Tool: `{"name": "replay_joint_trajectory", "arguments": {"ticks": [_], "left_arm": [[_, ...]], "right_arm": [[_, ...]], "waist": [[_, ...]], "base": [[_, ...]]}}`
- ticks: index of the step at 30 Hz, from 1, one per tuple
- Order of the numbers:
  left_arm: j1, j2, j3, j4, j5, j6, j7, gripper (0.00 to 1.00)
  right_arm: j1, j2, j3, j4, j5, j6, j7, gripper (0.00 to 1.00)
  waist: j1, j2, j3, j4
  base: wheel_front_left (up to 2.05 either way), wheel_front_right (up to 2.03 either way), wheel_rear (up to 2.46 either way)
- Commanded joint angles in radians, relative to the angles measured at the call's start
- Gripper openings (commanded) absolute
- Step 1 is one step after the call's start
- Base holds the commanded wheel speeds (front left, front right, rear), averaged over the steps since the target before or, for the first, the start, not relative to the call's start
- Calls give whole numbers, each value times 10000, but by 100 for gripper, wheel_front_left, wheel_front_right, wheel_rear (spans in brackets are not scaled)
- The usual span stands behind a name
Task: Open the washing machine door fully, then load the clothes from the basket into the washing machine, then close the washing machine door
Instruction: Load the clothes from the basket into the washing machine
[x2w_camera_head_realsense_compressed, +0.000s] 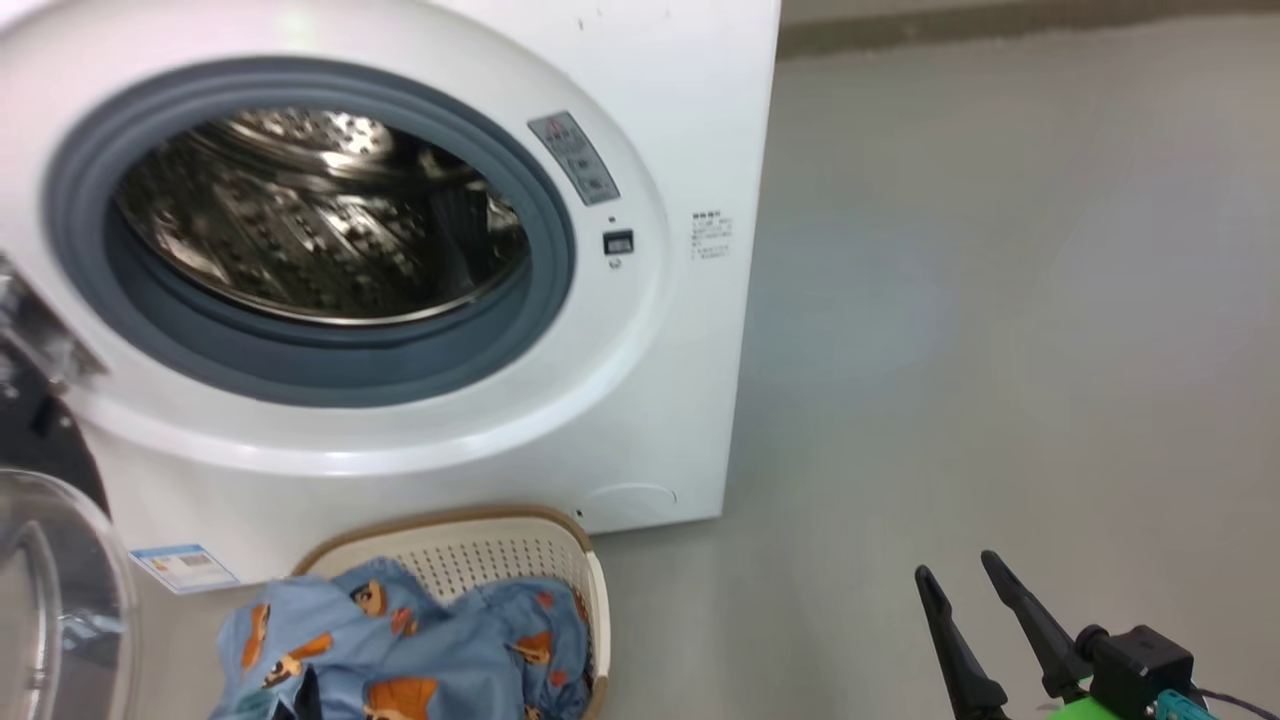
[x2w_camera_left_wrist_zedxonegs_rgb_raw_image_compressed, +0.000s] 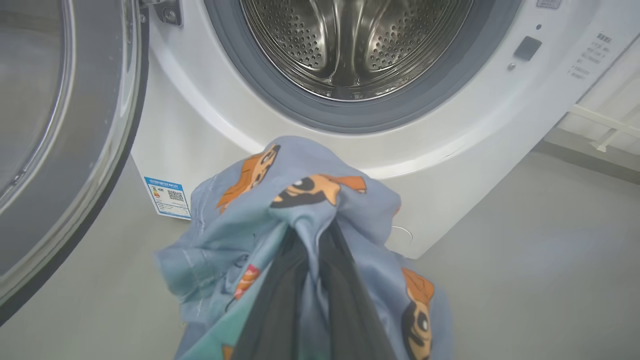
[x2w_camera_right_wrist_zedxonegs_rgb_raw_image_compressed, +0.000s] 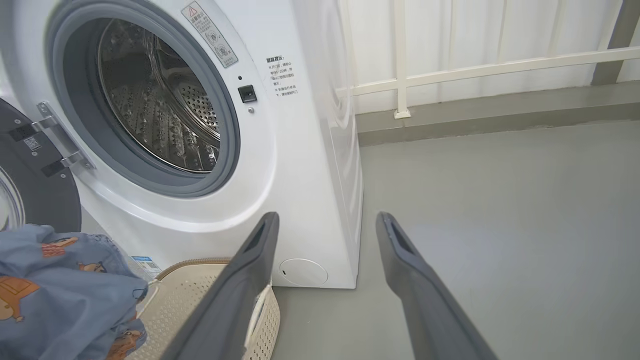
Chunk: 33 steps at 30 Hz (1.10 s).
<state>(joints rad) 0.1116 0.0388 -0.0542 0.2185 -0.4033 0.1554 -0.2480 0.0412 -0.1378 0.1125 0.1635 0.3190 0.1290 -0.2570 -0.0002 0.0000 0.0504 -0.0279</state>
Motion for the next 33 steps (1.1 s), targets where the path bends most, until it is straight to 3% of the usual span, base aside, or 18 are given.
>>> {"name": "replay_joint_trajectory", "arguments": {"ticks": [1, 33], "left_arm": [[83, 115, 332, -589, 66, 95, -137, 0], [1119, 166, -2, -2069, 358, 327, -43, 0]], "right_arm": [[13, -113, 138, -232, -28, 17, -48, 100], [382, -92, 96, -183, -92, 17, -48, 100]], "waist": [[2, 0, -679, 368], [2, 0, -1200, 327]], "base": [[0, 0, 0], [0, 0, 0]]}}
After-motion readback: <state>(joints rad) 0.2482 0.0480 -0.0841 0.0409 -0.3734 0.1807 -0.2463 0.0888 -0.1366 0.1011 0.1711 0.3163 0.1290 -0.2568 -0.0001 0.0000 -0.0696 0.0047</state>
